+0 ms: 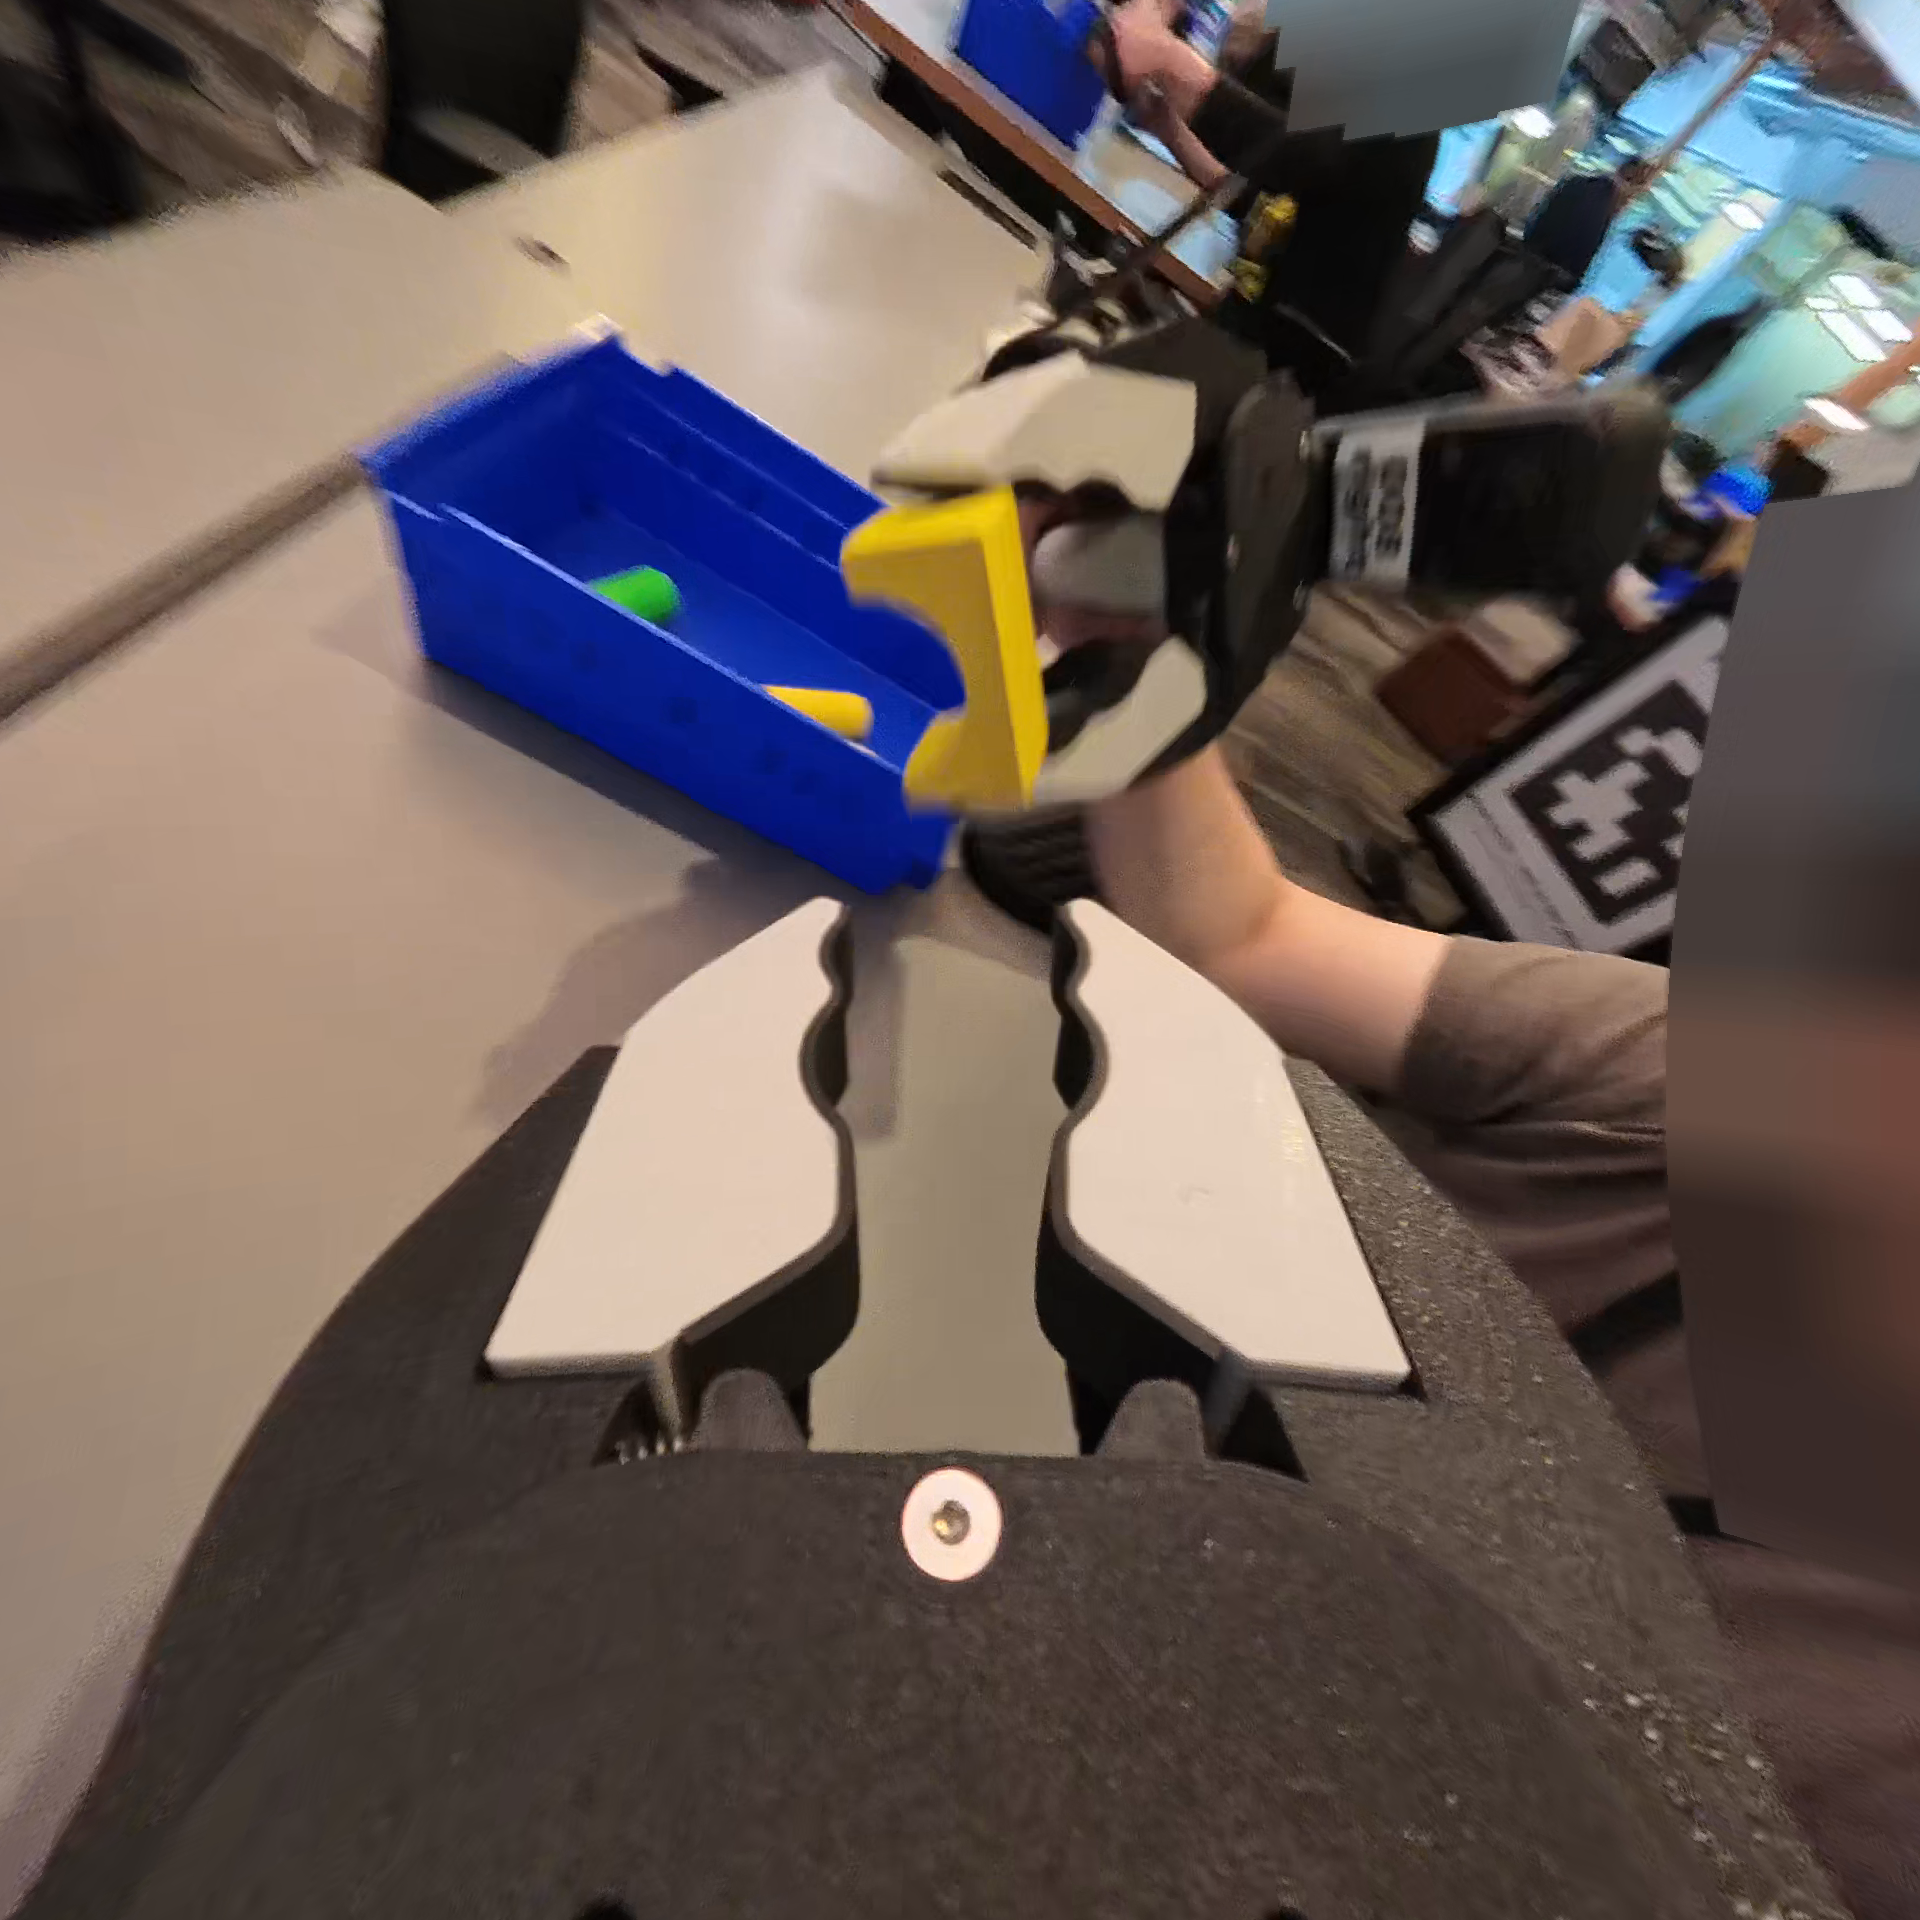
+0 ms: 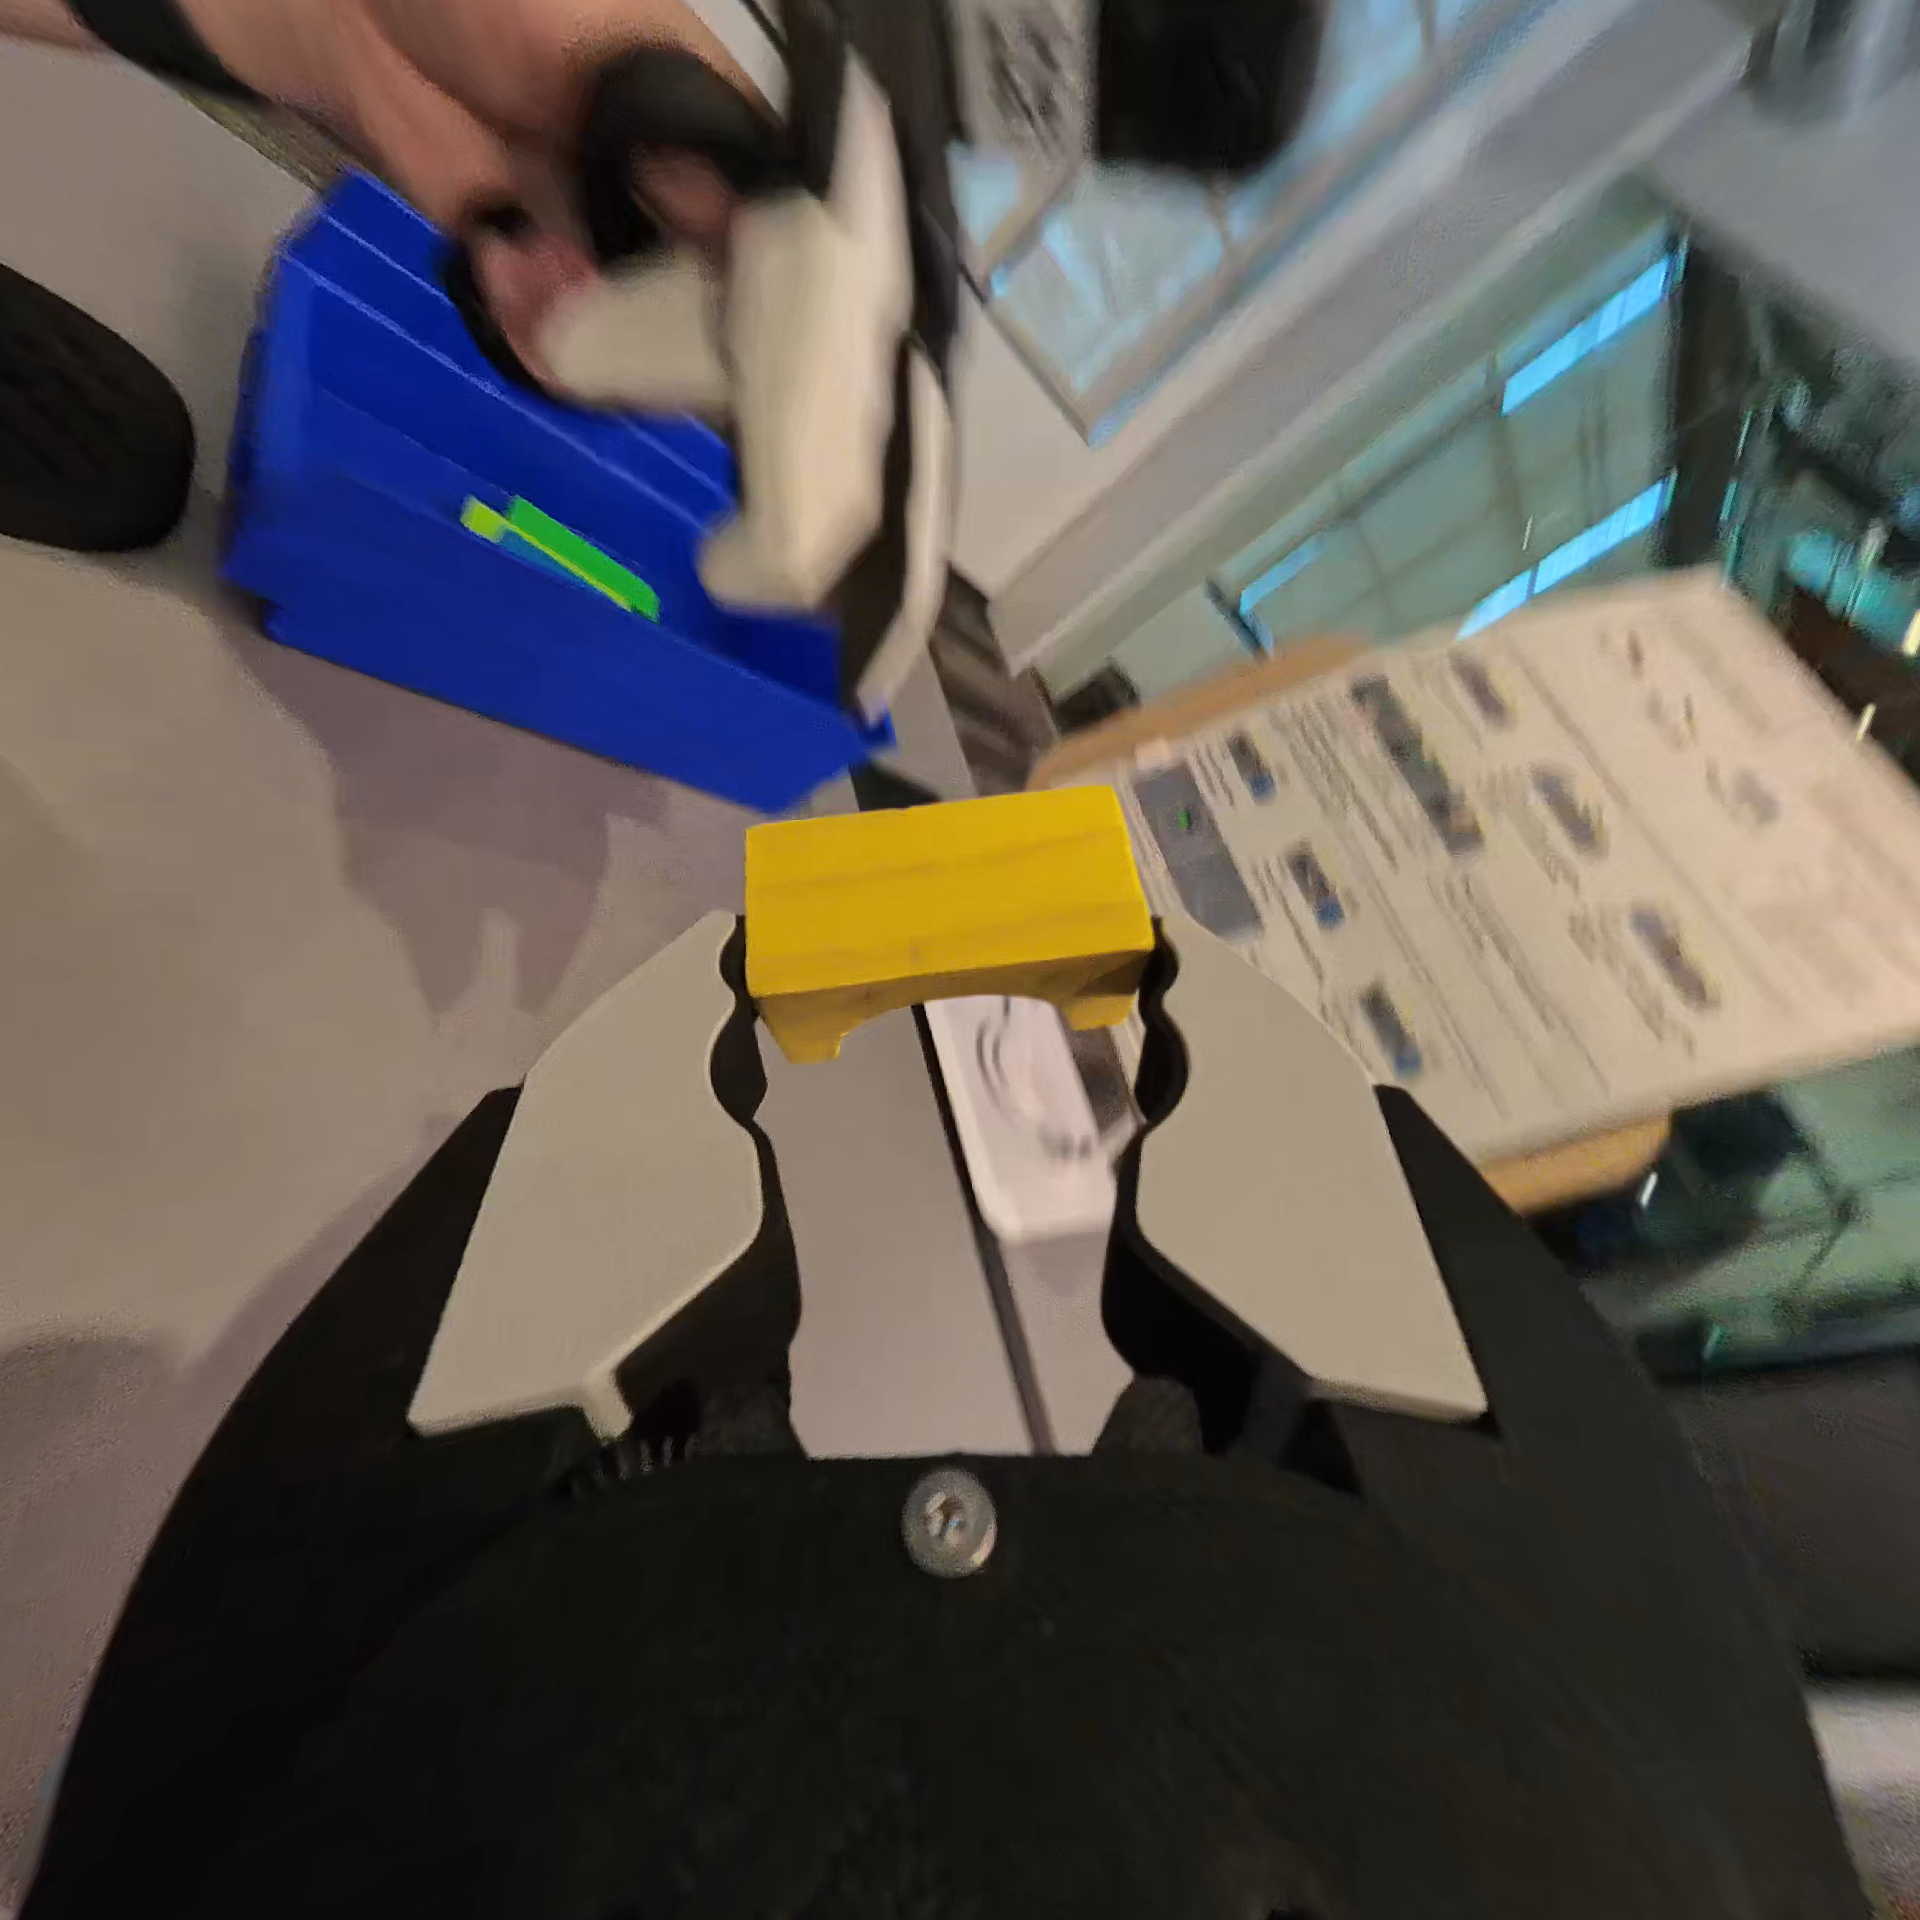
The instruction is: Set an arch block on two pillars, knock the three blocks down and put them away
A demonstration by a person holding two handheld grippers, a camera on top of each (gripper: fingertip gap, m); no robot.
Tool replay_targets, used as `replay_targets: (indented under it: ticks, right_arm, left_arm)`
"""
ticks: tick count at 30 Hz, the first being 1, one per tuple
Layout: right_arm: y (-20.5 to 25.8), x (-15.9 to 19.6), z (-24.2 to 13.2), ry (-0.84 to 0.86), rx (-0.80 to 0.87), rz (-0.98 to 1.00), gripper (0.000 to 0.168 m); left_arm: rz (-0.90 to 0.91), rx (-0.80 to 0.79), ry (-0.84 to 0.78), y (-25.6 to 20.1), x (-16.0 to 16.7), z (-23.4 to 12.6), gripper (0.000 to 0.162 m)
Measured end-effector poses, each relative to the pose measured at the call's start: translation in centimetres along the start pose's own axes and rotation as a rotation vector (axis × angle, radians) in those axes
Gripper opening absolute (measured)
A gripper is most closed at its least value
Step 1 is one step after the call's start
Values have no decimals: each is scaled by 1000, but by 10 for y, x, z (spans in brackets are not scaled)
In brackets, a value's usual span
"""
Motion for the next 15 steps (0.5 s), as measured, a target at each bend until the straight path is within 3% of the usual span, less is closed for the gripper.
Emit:
replay_targets:
  ticks: [2,5,8,11,15]
  right_arm:
    - [-29,42,-33,168,23,201,71]
    - [-59,136,-97,484,158,514,71]
    - [-43,225,-153,857,197,742,72]
    - [-10,274,-177,1097,137,937,73]
    - [7,296,-181,1247,131,1008,74]
  left_arm:
    - [64,-157,-25,19,-1,-29,45]
    - [213,-516,11,63,10,-86,52]
    - [320,-826,143,103,39,-146,49]
    - [220,-924,334,128,85,-183,49]
    - [60,-930,448,146,135,-198,47]
Point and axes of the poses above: each gripper's, where its closed fingertips meet, z out along the fingers, x out of its underside, y = z × x across the jaws, the point moved 3 cm from there along -z, back along the fingers, and after that the axes turned 7 degrees about -y, right-handed, at the moved point
